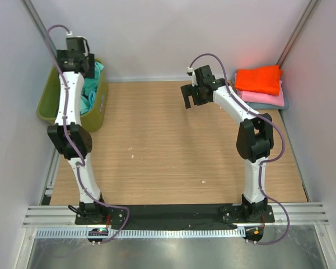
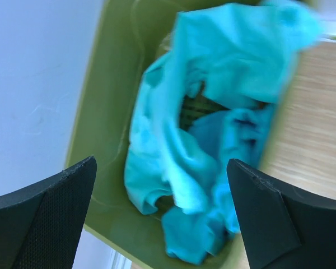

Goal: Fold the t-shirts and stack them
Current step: Grab the tshirt from the pile

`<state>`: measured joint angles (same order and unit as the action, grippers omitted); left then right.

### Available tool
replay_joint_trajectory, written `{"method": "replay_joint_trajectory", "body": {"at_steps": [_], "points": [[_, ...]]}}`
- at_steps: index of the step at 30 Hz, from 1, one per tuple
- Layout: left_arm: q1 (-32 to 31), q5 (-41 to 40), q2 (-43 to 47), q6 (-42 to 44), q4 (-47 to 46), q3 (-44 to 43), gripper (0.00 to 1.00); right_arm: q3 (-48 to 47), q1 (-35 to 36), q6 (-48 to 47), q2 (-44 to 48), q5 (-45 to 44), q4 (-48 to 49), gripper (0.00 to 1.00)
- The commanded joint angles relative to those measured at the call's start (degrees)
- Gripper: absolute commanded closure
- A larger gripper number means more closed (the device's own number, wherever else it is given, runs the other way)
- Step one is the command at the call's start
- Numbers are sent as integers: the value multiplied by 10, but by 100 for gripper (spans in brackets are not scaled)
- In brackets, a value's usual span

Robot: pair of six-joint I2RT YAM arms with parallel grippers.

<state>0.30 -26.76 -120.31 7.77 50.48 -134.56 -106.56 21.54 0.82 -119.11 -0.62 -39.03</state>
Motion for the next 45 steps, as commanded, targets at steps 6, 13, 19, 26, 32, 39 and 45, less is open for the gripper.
{"method": "replay_joint_trajectory", "body": {"at_steps": [6,13,19,26,32,39,45], "points": [[121,116,-52,-65,23,-42,0,-25,2,-42,0,45,-14,0],[166,230,-105,-92,41,-68,5,-28,3,-43,-3,64,-12,0],[175,265,-143,-96,40,-82,6,-33,7,-51,-11,71,-11,0],[174,266,-154,-93,41,-88,16,-36,16,-56,-20,72,-9,0],[166,296,-107,-110,50,-58,14,-33,18,-63,-22,72,-9,0],[146,316,-47,-111,63,3,14,-41,18,-62,-34,77,-11,0],[142,307,-59,-104,74,39,16,-52,18,-62,-46,76,-12,0]]}}
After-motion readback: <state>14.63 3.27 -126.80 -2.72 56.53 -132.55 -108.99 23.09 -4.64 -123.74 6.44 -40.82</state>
